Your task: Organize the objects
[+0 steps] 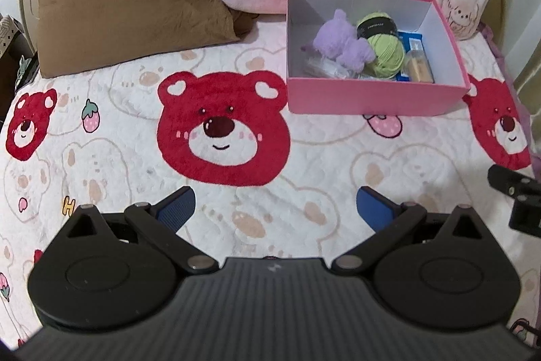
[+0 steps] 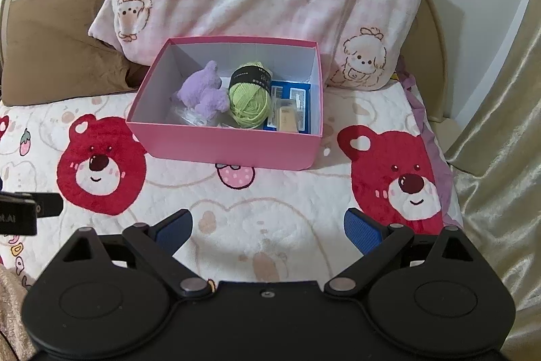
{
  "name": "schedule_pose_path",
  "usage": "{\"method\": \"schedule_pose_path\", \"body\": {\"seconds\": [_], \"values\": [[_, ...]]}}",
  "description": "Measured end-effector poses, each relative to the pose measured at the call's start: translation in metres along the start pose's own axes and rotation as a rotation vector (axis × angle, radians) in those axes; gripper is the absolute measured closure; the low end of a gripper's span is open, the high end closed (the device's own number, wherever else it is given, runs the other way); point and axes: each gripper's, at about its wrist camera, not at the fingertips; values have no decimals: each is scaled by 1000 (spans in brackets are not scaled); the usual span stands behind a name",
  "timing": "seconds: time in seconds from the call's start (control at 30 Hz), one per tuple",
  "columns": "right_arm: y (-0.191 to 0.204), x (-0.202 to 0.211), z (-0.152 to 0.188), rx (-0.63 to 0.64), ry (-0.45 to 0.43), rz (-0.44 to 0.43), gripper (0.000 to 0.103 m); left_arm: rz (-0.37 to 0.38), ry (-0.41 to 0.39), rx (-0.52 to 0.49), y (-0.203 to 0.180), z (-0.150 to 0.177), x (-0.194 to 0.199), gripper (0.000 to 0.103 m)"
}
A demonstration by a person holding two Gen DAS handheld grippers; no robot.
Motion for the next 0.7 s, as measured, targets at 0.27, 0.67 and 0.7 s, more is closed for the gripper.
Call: {"method": "schedule_pose_path", "body": {"seconds": [0.27,0.67,0.7], "values": [[-1,0,0,-19,5,8,5,10,29,21,6,-1,-7,0],[-2,2,1,-25,5,11,5,21,42,25,10,1,-9,0],[-2,2,1,-25,5,12,5,19,44,25,11,2,-9,0]]}}
Point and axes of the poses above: each gripper's, at about its wrist camera, not at the fingertips, and x roughly against the way its jaws point, y to its left, z to its underside, and after that the axes turned 15 degrees about y, right-handed
